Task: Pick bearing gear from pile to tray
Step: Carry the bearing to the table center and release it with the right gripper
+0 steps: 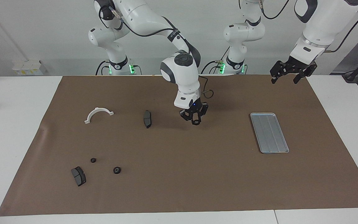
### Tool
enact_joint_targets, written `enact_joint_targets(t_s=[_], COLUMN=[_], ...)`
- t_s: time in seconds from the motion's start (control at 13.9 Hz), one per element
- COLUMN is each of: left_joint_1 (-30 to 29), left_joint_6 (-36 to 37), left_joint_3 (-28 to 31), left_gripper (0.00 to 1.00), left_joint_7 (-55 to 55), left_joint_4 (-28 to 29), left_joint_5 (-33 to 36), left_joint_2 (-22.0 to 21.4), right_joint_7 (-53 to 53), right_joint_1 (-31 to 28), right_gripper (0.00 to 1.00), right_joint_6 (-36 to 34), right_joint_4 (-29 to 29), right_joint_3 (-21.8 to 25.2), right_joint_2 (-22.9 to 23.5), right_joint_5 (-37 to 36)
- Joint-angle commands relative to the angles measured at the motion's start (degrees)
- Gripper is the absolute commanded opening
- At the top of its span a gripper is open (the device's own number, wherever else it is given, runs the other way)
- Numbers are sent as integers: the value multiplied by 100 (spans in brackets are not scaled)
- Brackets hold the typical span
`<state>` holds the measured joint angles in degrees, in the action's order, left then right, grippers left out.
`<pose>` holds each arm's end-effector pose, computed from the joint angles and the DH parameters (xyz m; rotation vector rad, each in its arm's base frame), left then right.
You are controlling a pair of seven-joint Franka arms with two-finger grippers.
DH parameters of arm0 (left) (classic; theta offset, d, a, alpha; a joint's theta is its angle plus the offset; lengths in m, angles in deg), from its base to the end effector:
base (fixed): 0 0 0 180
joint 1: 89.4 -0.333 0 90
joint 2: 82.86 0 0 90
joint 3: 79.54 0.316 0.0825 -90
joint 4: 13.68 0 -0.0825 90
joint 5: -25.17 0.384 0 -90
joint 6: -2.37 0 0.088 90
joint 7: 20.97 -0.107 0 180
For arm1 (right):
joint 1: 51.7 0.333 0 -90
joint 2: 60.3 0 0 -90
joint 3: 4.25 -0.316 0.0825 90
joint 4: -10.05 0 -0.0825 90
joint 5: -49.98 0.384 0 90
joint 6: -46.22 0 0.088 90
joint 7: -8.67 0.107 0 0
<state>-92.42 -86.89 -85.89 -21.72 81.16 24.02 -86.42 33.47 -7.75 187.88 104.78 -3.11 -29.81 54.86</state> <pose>0.5316 -0.0349 0.6172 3.1267 -0.1107 -0.0562 0.5178 0.4820 0.3317 -2.8980 -0.3779 -0.3081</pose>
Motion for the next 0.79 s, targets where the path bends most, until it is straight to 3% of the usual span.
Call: enact_joint_targets(t_s=[0.0, 0.29, 0.5, 0.72], left_joint_1=[-41, -41, -41, -41], left_joint_6=[41, 41, 41, 41], left_joint_3=[2, 2, 2, 2], left_gripper=[100, 100, 100, 100], left_joint_7=[-74, -74, -74, -74], left_joint_4=[123, 123, 123, 123], left_joint_5=[-25, -25, -25, -25], left_joint_2=[-136, -136, -136, -136], right_joint_7=[234, 245, -893, -1705], right_joint_1=[96, -70, -1025, -1817], right_gripper=[100, 100, 100, 100], right_joint_6=[-86, -488, -1296, -1755], right_joint_4=[-130, -252, -358, -665], right_joint_3=[0, 79, 18, 18], right_joint_2=[-34, -139, -525, -614], right_joint_5=[154, 57, 153, 154])
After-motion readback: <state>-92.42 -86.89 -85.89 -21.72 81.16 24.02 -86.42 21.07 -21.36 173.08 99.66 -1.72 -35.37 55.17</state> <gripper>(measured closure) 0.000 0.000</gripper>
